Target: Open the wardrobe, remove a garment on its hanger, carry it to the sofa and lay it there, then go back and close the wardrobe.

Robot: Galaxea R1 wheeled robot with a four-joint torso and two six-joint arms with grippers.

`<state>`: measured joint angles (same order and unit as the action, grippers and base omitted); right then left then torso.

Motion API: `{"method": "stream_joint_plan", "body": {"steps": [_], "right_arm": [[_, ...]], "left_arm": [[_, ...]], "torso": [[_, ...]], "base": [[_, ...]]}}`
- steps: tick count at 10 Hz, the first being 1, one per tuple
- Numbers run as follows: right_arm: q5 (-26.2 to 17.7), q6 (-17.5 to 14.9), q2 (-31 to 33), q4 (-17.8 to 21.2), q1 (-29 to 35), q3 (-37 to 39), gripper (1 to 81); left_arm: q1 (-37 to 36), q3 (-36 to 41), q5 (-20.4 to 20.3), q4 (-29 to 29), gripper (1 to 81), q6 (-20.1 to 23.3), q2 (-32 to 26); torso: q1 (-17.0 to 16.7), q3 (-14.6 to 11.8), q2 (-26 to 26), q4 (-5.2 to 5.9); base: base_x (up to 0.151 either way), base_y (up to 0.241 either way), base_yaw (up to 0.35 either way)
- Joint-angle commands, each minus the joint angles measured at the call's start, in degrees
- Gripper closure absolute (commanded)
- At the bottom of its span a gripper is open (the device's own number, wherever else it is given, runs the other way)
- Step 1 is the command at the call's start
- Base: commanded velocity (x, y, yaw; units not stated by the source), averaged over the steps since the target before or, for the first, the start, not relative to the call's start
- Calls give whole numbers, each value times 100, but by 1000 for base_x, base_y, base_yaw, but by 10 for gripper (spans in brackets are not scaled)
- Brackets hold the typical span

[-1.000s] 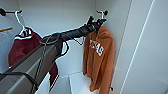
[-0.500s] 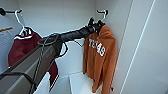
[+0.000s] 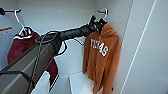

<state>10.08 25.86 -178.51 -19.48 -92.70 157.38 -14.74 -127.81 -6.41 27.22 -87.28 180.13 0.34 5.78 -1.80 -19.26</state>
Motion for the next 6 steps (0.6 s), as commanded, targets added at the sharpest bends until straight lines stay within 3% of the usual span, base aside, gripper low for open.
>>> {"method": "stream_joint_plan", "body": {"steps": [1, 2, 3, 4, 6], "right_arm": [[-192, -28, 23, 32, 124, -24, 10], [-86, -28, 58, 32, 141, -51, 10], [-85, -28, 67, 32, 150, -51, 10], [-77, -28, 85, 32, 159, -51, 10], [-77, -28, 111, 23, 202, -51, 10]], "left_arm": [[-1615, 536, -722, 363, 811, 247, -213], [-1633, 695, -686, 371, 811, 256, -424], [-1659, 809, -651, 468, 811, 247, -626], [-1677, 897, -589, 486, 811, 247, -793], [-1677, 1047, -467, 556, 811, 247, -978]], "torso": [[0, 0, 0, 378], [0, 0, 2, 570], [0, 0, 2, 635], [-2, 0, 0, 773], [-7, 0, 0, 1165]], "base": [[0, 0, 0], [0, 0, 0], [0, 0, 0], [0, 0, 0], [0, 0, 0]]}}
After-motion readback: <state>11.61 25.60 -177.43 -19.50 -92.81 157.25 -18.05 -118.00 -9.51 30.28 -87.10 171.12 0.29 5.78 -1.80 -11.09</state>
